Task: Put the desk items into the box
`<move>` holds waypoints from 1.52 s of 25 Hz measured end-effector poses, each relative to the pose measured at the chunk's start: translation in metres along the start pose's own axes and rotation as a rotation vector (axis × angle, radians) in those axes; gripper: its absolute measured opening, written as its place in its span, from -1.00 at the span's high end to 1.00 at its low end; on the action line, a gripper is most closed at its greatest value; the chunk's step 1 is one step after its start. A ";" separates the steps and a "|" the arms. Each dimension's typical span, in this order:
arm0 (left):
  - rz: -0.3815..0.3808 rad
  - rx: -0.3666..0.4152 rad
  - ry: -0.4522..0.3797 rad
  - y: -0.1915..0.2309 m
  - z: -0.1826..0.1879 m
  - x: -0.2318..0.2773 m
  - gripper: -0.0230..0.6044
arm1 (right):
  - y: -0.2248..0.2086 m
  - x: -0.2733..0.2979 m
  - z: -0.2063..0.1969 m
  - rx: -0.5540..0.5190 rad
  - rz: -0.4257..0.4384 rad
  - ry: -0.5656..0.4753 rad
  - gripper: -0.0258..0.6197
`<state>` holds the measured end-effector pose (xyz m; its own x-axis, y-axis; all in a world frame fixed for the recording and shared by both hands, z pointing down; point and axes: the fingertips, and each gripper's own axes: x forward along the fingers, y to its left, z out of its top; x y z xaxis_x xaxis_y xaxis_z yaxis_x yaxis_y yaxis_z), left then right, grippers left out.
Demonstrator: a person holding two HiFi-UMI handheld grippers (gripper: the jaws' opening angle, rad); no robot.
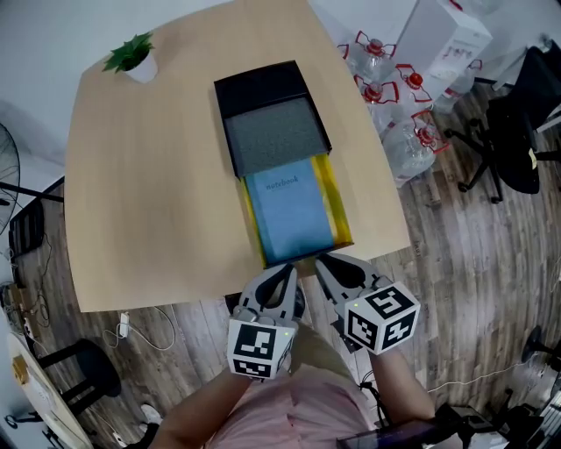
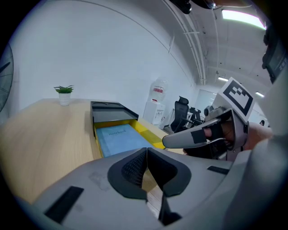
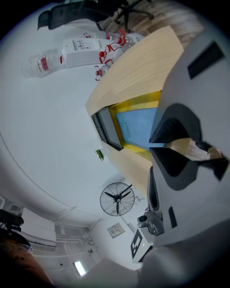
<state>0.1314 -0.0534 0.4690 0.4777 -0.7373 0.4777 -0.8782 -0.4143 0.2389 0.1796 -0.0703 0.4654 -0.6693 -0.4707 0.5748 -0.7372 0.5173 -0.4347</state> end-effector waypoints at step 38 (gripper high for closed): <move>0.278 0.257 -0.563 0.000 0.221 -0.160 0.89 | 0.119 -0.136 0.164 -0.483 -0.180 -0.614 0.92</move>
<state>0.0597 -0.0529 0.2058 0.2342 -0.9715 -0.0378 -0.9703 -0.2311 -0.0713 0.1675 -0.0620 0.2219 -0.5786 -0.8132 0.0620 -0.8114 0.5817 0.0570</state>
